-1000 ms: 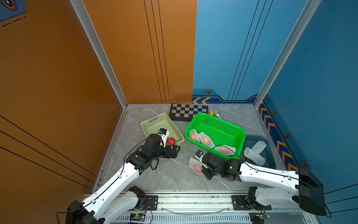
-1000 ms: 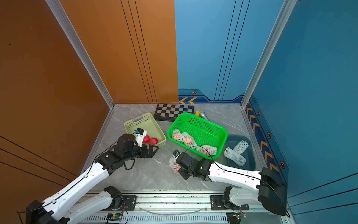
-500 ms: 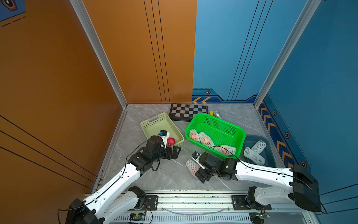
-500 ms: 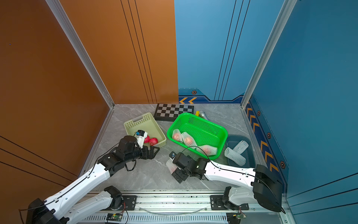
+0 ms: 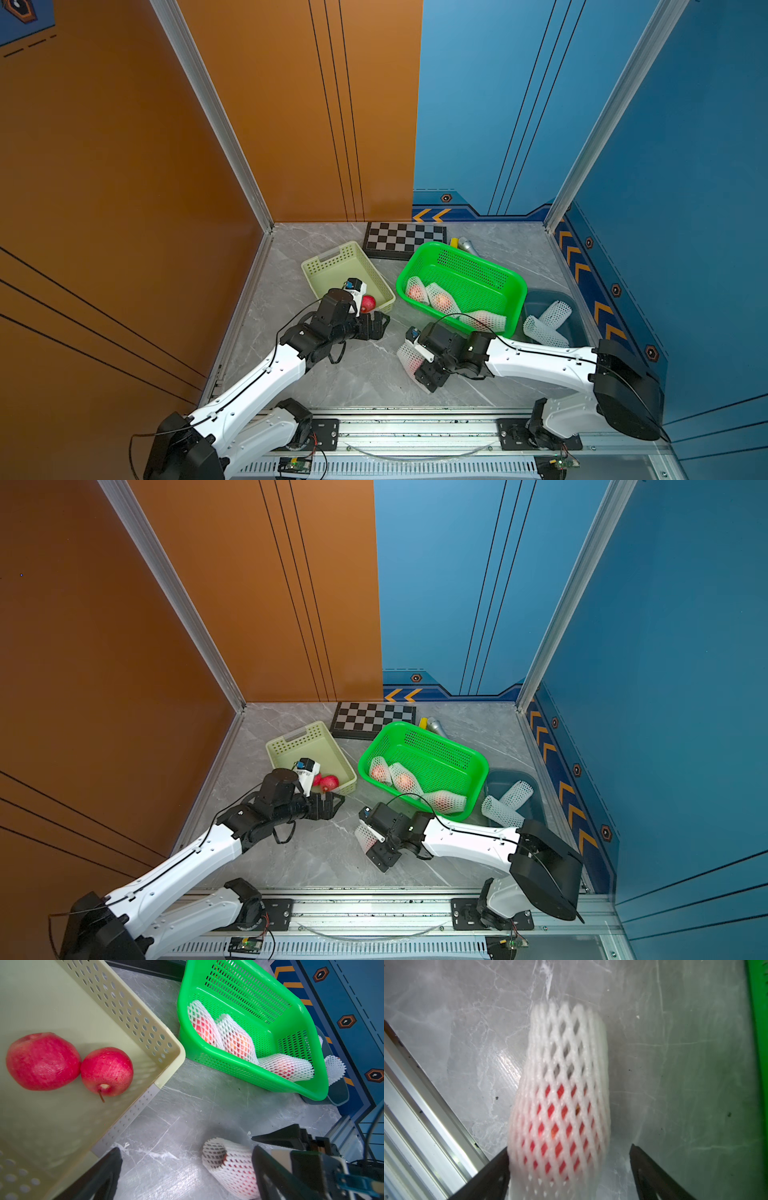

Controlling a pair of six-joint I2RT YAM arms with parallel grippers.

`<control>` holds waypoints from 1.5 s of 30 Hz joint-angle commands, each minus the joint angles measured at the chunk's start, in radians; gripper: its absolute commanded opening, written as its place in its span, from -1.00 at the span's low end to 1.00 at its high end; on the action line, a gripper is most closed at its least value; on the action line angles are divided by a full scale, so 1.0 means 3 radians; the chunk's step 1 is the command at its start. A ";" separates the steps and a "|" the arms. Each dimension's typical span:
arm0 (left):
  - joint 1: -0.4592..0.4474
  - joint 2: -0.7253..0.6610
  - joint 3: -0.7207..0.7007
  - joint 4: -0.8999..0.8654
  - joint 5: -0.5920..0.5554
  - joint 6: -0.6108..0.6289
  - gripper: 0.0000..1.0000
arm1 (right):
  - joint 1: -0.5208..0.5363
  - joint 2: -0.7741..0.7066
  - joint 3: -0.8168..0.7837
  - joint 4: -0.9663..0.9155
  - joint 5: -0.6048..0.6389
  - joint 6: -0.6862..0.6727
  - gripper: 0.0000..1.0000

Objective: Remove foam nets from apples
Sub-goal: Place the apple at the center of the board, then remove the foam net from the apple.

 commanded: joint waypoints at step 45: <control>-0.0398 -0.0406 -0.0905 0.0546 -0.0003 -0.0676 0.96 | -0.0257 0.0051 -0.0322 0.0412 -0.0857 -0.0051 -1.00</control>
